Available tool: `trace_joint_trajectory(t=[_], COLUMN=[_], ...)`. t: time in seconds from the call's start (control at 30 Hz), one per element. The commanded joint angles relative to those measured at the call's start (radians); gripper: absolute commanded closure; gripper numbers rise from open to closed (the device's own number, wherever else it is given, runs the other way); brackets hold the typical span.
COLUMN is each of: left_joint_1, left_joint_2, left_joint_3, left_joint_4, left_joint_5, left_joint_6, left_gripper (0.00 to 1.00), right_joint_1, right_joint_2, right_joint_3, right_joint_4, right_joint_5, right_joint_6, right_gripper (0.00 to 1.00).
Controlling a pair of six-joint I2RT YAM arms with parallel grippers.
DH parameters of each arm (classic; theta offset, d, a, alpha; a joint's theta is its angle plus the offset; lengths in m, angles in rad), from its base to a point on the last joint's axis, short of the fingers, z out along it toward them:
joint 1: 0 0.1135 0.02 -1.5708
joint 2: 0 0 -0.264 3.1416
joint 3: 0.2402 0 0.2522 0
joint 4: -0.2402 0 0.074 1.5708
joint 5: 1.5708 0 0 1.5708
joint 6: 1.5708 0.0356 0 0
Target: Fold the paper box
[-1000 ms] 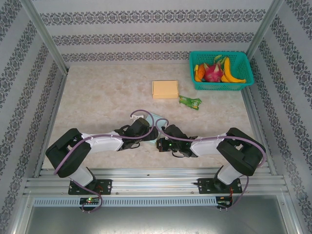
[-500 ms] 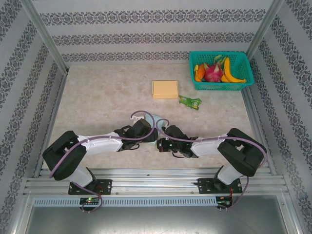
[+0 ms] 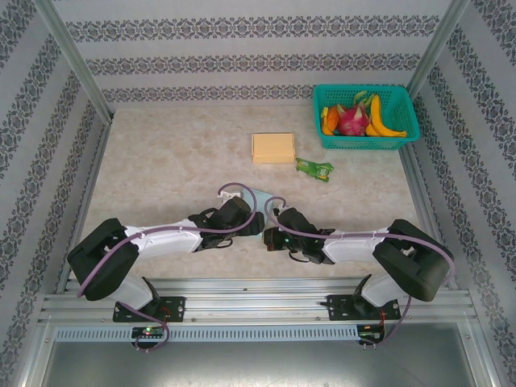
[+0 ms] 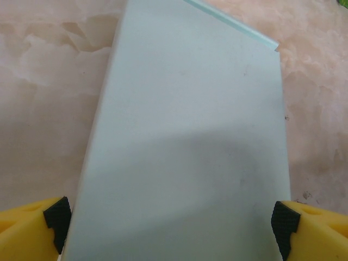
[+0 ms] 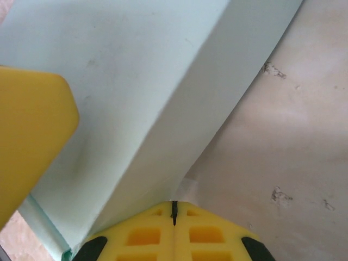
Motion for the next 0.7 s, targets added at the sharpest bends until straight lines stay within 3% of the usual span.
trace_joint_trajectory(t=[0.0,0.4,0.67], left_joint_1=[-0.021,0.023,0.029], left_joint_2=[-0.003,-0.101,-0.253], left_joint_3=[0.018,-0.07,-0.124], left_joint_4=[0.041,0.043,-0.002], left_joint_5=[0.037,-0.039,-0.124], left_joint_6=[-0.021,-0.076,-0.074], left_gripper=[0.04,0.04,0.04], right_joint_1=[0.005,-0.033,-0.047], right_joint_2=[-0.01,-0.072,-0.165], right_joint_3=[-0.01,-0.059,-0.083], right_joint_4=[0.044,-0.018,-0.081], right_joint_5=[0.017,0.107,0.156], right_joint_6=[-0.01,-0.031,-0.063], right_gripper=[1.0,1.0,1.0])
